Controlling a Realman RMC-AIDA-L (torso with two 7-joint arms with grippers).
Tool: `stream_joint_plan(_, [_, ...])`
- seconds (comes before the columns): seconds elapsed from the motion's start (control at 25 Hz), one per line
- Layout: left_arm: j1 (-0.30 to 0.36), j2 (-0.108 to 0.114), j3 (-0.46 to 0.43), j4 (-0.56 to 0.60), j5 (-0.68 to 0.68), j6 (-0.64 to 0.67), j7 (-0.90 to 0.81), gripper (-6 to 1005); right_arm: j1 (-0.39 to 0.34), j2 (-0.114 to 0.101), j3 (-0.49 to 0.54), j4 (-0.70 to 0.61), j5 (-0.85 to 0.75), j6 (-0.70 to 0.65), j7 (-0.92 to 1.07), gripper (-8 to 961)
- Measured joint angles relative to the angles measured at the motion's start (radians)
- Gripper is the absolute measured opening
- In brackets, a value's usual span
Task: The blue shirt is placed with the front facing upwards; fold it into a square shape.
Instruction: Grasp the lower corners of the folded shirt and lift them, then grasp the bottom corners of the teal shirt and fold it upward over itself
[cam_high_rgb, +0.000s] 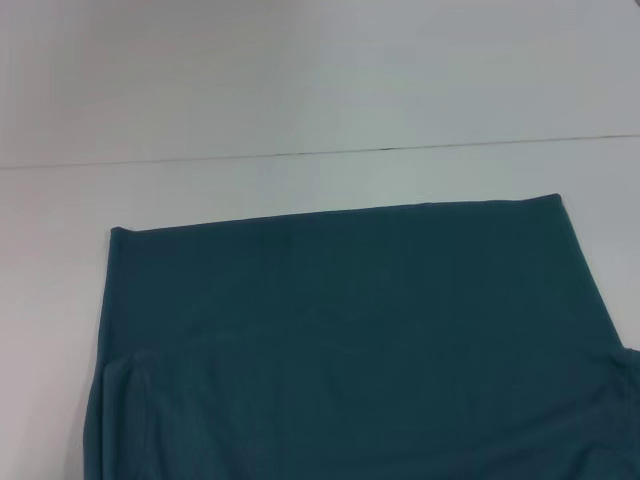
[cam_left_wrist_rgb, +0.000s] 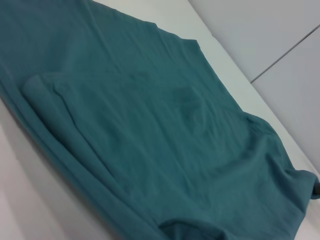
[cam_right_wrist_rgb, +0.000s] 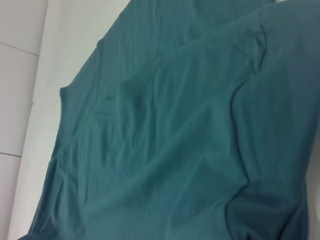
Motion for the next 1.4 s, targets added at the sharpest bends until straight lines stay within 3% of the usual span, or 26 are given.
stream_joint_plan(0.36, [0.007, 0.0, -0.031, -0.002, 0.017, 0.011, 0.005, 60, -0.014, -0.004, 0.006, -0.001, -0.002, -0.017, -0.007, 54])
stream_joint_plan(0.56, [-0.023, 0.009, -0.039, -0.008, 0.017, 0.009, 0.005, 59, 0.031, -0.005, 0.032, 0.002, 0.006, -0.036, -0.011, 54])
stream_joint_plan(0.92, [-0.164, 0.058, -0.129, -0.097, 0.014, -0.024, -0.005, 58, 0.187, -0.023, 0.177, 0.032, 0.007, -0.034, 0.029, 54])
stream_joint_plan(1.4, [-0.331, 0.097, -0.166, -0.176, 0.012, -0.205, -0.119, 59, 0.362, -0.062, 0.199, 0.04, 0.014, 0.117, 0.121, 54])
